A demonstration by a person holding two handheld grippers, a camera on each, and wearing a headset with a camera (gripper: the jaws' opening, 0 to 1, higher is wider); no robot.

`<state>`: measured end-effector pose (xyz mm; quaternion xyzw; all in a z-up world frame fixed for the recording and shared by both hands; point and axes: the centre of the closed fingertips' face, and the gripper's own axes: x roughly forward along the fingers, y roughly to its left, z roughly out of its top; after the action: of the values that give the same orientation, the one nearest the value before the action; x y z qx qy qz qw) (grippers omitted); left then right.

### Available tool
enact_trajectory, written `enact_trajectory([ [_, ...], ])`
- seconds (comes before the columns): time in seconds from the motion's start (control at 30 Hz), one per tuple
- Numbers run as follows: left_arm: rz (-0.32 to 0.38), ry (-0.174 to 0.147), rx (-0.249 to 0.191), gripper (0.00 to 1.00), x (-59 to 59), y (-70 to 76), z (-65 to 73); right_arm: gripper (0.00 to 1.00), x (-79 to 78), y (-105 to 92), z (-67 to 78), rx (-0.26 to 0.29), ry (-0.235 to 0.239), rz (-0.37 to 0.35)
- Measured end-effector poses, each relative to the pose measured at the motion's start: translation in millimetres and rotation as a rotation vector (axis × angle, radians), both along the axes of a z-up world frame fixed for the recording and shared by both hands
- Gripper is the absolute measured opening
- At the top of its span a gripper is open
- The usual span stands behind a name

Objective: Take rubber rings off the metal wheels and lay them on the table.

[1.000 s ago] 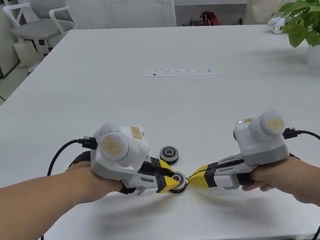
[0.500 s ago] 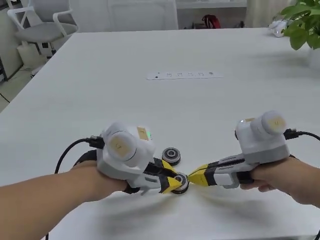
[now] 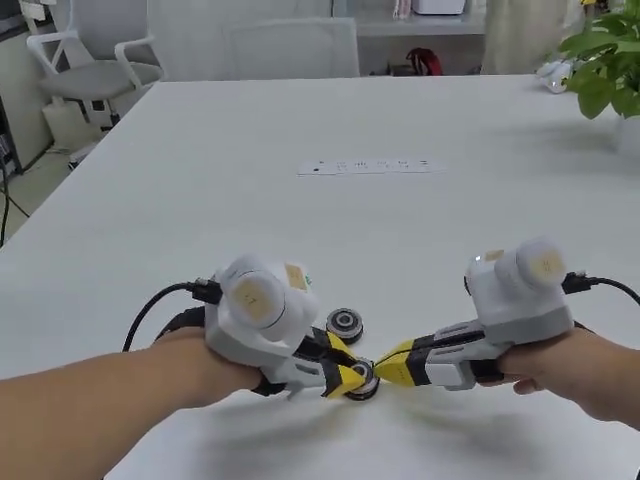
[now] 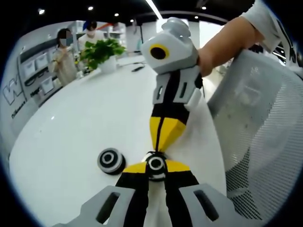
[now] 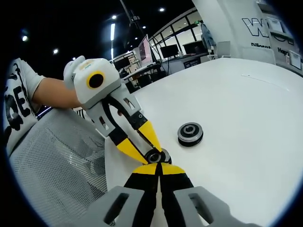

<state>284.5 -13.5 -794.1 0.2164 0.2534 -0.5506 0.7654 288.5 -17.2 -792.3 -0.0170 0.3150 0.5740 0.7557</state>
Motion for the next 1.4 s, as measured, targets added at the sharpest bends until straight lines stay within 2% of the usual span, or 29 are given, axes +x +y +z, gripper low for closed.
enact_trajectory([
  [0.23, 0.009, 0.001, 0.004, 0.11, 0.4, 0.1, 0.1, 0.00, -0.6, 1.8, 0.1, 0.006, -0.019, 0.012],
  [0.57, 0.009, 0.001, 0.001, 0.11, 0.5, -0.5, 0.0, 0.00, -4.1, 6.1, 3.5, 0.037, -0.013, 0.029],
  [0.63, 0.011, 0.000, 0.004, 0.11, 0.4, -1.0, 0.0, 0.00, -9.2, 13.2, 8.1, 0.064, -0.010, 0.050],
  [0.67, 0.014, 0.001, 0.004, 0.11, 0.2, -1.6, -0.4, 0.00, -13.3, 20.2, 15.5, 0.105, -0.010, 0.070],
  [0.7, 0.014, 0.003, 0.003, 0.11, 0.2, -1.4, -0.9, 0.00, -9.2, 21.6, 21.0, 0.124, -0.028, 0.061],
  [0.73, 0.018, 0.004, -0.001, 0.11, 1.1, -1.0, -1.2, 0.00, -6.8, 17.5, 13.5, 0.062, -0.046, 0.064],
  [0.77, 0.020, 0.005, -0.003, 0.11, 1.5, -0.8, -1.4, 0.00, -6.5, 18.0, 12.7, 0.060, -0.060, 0.070],
  [0.8, 0.022, 0.006, -0.004, 0.12, 1.6, -0.6, -1.4, 0.00, -6.7, 17.5, 11.9, 0.069, -0.046, 0.061],
  [0.97, 0.036, 0.012, -0.019, 0.12, 2.8, -0.6, -1.3, 0.00, -1.7, 10.1, 10.5, 0.066, -0.043, 0.038],
  [1.03, 0.048, 0.028, -0.038, 0.12, 4.0, -0.5, -0.8, 0.00, 1.4, 7.1, 9.1, 0.061, -0.039, 0.023],
  [1.1, 0.036, 0.019, -0.038, 0.13, 2.7, -1.2, -0.3, 0.00, 2.0, 5.9, 8.9, 0.059, -0.039, 0.017],
  [1.23, 0.025, 0.024, -0.039, 0.14, 3.1, -2.2, 0.5, 0.00, 2.8, 4.9, 9.7, 0.060, -0.037, 0.010],
  [1.27, 0.013, 0.012, -0.029, 0.14, 2.6, -1.7, 1.0, 0.00, 3.4, 4.6, 9.8, 0.060, -0.037, 0.009],
  [1.4, 0.006, 0.016, -0.051, 0.16, 0.9, 0.0, 8.0, 0.00, 4.3, 4.2, 11.6, 0.071, -0.032, 0.003],
])
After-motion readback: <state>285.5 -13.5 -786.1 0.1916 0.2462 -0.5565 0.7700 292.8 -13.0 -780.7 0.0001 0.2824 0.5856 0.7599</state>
